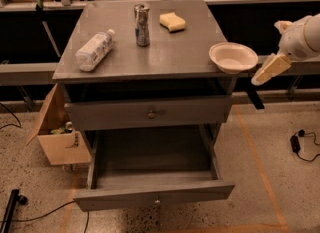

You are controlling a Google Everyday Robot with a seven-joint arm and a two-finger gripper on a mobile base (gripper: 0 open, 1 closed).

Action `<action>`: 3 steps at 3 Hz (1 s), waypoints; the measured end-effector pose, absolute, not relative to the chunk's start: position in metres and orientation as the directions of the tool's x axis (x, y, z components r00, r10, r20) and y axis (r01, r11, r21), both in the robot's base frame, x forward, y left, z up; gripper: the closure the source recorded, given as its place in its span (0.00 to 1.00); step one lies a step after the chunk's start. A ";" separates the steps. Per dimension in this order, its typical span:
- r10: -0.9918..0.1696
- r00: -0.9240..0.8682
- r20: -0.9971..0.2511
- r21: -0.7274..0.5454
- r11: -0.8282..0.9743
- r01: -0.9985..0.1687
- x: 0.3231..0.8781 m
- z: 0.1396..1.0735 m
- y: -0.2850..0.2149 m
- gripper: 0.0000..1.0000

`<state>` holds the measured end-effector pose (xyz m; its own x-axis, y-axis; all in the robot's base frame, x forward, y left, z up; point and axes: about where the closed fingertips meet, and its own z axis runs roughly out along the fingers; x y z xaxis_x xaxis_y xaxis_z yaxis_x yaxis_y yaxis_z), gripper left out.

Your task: Move paper bowl near redbull can

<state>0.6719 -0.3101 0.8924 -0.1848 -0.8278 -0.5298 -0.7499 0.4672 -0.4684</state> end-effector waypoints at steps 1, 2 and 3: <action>-0.874 0.041 -0.484 -0.597 0.295 -0.746 0.670 0.886 -0.276 0.02; -0.882 0.169 -0.440 -0.664 0.193 -0.722 0.673 0.886 -0.260 0.04; -0.876 0.254 -0.411 -0.694 0.120 -0.710 0.677 0.879 -0.247 0.21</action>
Offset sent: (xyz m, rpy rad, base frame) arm 0.0020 0.0650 -0.0032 -0.1595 -0.3160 0.4063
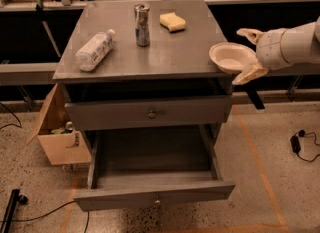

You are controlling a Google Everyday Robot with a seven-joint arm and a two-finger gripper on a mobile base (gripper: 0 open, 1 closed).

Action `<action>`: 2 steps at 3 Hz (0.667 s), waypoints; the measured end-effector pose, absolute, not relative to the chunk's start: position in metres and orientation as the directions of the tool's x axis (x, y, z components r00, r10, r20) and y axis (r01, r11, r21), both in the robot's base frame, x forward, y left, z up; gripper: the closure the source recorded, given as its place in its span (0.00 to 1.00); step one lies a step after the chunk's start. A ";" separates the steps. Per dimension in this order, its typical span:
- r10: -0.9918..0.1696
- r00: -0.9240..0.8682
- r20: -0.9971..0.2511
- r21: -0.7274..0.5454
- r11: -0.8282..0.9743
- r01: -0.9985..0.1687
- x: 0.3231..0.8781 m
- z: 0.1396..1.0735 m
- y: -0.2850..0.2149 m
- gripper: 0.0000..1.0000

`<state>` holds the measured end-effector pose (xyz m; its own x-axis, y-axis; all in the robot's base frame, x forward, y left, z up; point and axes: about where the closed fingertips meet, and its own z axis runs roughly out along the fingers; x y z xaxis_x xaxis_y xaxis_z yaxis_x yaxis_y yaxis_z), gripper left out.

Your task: Move paper bowl near redbull can

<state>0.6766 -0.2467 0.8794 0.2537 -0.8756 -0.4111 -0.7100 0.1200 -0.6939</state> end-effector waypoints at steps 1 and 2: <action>-0.862 0.309 -0.403 -0.700 0.073 -0.710 0.678 0.874 -0.238 0.44; -0.841 0.361 -0.403 -0.689 0.019 -0.724 0.676 0.867 -0.229 0.76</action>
Offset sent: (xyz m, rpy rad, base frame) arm -0.0049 0.0178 -0.0160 -0.0157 0.0167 0.1714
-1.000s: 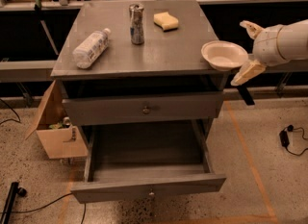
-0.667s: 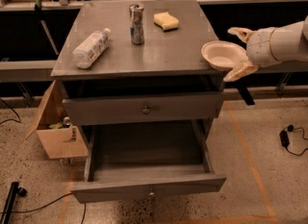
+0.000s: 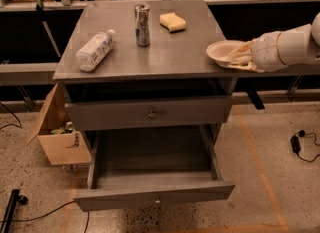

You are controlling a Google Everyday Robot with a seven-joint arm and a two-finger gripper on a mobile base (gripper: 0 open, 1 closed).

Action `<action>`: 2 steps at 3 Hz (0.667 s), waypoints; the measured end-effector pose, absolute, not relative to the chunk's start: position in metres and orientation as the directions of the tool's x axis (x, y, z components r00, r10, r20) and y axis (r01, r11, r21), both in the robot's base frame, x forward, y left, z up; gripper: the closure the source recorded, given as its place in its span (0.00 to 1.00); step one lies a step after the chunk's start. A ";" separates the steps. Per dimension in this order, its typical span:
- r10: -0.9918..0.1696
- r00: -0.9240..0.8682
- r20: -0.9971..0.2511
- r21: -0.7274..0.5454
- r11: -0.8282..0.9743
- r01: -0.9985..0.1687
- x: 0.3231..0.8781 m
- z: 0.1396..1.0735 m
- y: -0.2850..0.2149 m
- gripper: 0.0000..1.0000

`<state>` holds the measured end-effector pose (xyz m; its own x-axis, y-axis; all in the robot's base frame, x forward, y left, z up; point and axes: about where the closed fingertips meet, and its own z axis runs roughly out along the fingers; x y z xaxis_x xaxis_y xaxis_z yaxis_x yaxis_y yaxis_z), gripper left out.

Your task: Move paper bowl near redbull can

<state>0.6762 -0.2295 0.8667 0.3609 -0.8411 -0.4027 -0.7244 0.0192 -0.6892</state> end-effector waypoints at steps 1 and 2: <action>-0.832 0.387 -0.397 -0.685 -0.012 -0.728 0.677 0.868 -0.225 0.98; -0.789 0.493 -0.367 -0.718 -0.097 -0.690 0.696 0.876 -0.198 1.00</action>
Offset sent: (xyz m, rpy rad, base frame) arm 0.0510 0.0591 0.0424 -0.0647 -0.1753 0.3025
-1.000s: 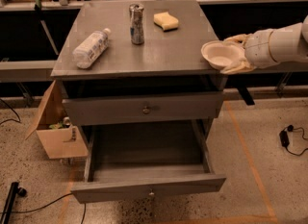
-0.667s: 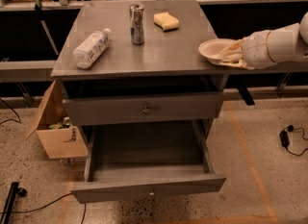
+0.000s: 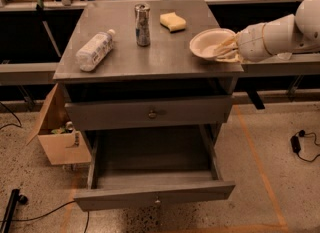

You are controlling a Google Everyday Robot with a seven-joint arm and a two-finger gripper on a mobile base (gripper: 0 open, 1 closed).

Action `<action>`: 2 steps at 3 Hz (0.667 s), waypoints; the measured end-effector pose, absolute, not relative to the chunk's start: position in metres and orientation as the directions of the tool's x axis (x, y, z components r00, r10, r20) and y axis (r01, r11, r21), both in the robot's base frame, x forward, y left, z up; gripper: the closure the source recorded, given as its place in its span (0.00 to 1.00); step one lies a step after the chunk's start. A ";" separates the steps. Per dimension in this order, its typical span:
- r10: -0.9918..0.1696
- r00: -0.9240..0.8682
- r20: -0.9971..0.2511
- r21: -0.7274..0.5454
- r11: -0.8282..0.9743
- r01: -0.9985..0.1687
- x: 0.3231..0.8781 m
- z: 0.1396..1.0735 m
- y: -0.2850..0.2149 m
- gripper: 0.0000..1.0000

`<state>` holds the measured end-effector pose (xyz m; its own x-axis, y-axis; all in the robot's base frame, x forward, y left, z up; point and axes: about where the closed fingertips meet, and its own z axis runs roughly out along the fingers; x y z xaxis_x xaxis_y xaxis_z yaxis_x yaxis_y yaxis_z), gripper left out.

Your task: Move paper bowl near redbull can

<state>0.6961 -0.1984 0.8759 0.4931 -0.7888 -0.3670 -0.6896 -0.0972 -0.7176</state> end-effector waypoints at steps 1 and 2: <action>-0.684 0.653 -0.324 -0.791 -0.182 -0.584 0.729 0.896 -0.149 1.00; -0.624 0.713 -0.321 -0.816 -0.199 -0.542 0.743 0.904 -0.121 1.00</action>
Offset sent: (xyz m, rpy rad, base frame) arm 0.0656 0.1022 0.0431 0.0958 -0.1952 0.3189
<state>0.7433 -0.1213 0.9038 0.7126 -0.6236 -0.3214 -0.5424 -0.1992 -0.8161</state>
